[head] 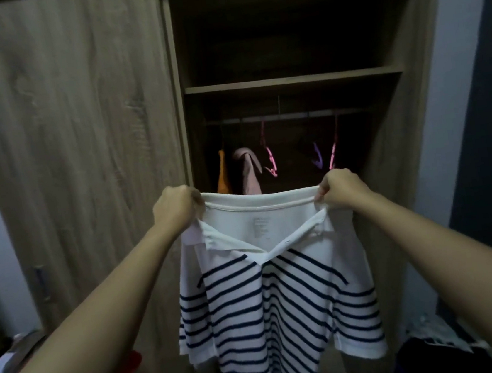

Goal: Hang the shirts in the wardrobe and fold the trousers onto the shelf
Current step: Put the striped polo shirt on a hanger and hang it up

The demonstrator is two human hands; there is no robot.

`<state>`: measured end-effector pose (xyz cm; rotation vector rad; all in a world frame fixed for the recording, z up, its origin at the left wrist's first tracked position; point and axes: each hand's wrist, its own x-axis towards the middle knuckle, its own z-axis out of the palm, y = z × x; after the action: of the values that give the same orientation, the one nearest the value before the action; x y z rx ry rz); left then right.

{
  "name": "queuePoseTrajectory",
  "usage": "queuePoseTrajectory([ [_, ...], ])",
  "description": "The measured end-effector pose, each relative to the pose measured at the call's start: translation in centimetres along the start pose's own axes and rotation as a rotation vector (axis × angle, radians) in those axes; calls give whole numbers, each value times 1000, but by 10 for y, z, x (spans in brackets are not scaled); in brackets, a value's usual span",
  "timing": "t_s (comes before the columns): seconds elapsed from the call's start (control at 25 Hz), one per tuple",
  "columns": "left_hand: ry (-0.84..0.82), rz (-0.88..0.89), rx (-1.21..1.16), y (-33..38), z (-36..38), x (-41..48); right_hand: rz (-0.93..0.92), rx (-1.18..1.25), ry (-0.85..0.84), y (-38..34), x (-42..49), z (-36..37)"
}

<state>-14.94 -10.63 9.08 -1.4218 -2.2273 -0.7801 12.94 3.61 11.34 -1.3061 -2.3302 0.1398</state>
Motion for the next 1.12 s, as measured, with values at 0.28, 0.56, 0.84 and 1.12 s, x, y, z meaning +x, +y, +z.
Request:
queuePoseTrajectory([
  [0.28,18,84,-145,21,24,16,-140,29,195,-2,-3,-13],
  [0.56,-75,45,-457,48,45,30,-106,16,156,16,26,-19],
  [0.84,101,-14,-579,103,85,110,-213,-40,160,14,80,-22],
  [1.12,102,-93,-487,151,146,211,-298,-147,170,58,126,-27],
])
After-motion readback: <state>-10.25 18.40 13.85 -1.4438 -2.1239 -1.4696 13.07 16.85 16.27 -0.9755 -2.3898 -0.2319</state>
